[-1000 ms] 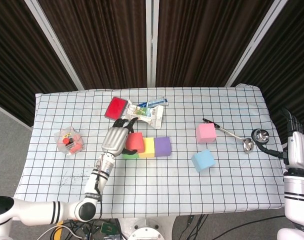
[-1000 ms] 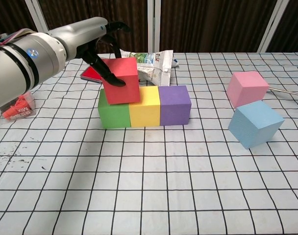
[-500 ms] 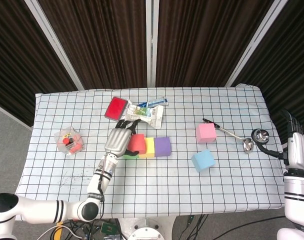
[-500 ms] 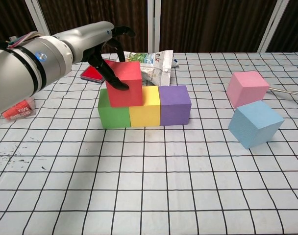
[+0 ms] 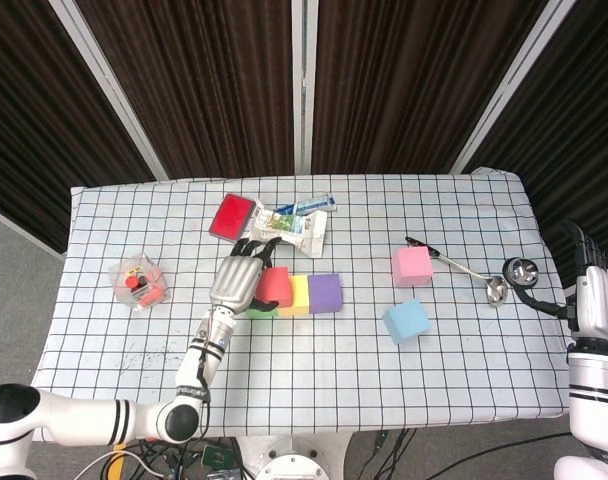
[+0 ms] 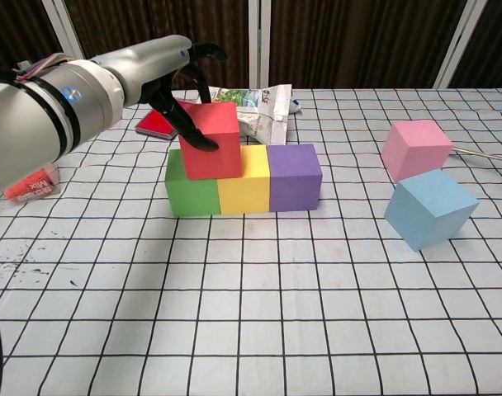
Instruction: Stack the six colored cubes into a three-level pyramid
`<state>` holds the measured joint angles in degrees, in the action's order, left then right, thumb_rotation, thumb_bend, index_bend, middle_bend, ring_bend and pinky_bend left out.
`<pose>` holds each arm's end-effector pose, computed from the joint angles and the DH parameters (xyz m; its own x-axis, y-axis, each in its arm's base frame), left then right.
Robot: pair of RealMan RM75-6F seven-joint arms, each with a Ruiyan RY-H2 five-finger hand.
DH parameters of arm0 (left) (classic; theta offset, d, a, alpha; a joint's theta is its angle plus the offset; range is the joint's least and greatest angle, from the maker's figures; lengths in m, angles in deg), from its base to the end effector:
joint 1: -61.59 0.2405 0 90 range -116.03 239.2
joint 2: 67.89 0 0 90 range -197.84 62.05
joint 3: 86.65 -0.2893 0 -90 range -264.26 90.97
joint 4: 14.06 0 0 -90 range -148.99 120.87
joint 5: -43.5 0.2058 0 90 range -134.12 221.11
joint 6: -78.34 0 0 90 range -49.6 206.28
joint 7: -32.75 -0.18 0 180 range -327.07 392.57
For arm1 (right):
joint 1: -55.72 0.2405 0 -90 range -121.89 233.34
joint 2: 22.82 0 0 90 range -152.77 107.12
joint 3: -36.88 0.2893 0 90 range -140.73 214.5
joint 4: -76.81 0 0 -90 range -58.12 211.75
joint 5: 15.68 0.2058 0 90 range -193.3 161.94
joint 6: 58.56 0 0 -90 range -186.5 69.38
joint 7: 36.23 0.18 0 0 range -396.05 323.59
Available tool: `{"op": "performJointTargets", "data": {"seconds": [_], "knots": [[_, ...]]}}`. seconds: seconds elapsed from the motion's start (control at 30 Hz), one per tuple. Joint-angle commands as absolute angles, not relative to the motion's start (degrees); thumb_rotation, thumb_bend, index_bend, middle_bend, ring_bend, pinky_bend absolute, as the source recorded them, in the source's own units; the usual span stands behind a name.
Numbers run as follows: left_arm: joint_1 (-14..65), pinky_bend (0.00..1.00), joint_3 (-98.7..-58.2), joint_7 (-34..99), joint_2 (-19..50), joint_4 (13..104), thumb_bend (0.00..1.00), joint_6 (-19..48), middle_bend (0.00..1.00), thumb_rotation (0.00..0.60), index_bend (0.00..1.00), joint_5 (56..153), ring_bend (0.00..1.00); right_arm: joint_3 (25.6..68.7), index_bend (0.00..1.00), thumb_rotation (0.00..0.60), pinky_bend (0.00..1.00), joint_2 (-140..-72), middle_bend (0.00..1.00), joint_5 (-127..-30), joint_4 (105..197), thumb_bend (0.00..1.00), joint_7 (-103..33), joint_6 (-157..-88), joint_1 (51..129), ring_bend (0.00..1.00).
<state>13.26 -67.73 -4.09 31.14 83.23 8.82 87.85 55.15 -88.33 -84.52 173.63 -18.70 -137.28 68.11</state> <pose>-0.0707 0.3846 -0.0439 0.2373 0.2458 0.9398 0.9545 -0.2390 -0.1785 -0.3118 -0.3078 0.2084 -0.1030 0.1987 0.9746 -0.9926 0.0428 -0.1137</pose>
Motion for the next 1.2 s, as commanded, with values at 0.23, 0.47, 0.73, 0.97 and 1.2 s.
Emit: {"op": "performJointTargets", "data": {"seconds": [0.23,0.47,0.73,0.97,1.2], "knots": [[12.73,0.09,-67.7,-3.56,31.19,82.63,0.12,9.18,0.47,0.6,0.09,87.18,0.14,54.95,0.0,0.6,0.0,-88.5,0.11,-85.21,172.54,0.07,-17.78,-136.76,68.2,0.0],[12.51,0.08,-67.82,-2.89,31.5,82.19,0.12,9.18,0.44,0.6,0.09,86.95,0.14,54.8,0.0,0.6,0.0,-88.39,0.11,-85.41,172.38,0.07,-17.31,-136.34,68.17,0.0],[12.54,0.08,-68.08,-2.02,31.79,81.81,0.12,8.94,0.38,0.6,0.09,87.18,0.14,54.81,0.0,0.6,0.0,-88.4,0.11,-85.25,172.21,0.07,-17.05,-136.02,68.17,0.0],[12.61,0.08,-68.28,-1.69,31.63,82.2,0.12,8.87,0.32,0.6,0.09,87.32,0.12,54.89,0.0,0.6,0.0,-88.41,0.11,-85.1,172.18,0.07,-16.9,-135.88,68.16,0.0],[12.73,0.08,-68.35,-1.44,31.28,83.12,0.12,8.47,0.3,0.6,0.09,87.71,0.11,54.89,0.0,0.6,0.0,-88.28,0.11,-85.07,172.21,0.07,-16.85,-135.91,68.02,0.0]]}}
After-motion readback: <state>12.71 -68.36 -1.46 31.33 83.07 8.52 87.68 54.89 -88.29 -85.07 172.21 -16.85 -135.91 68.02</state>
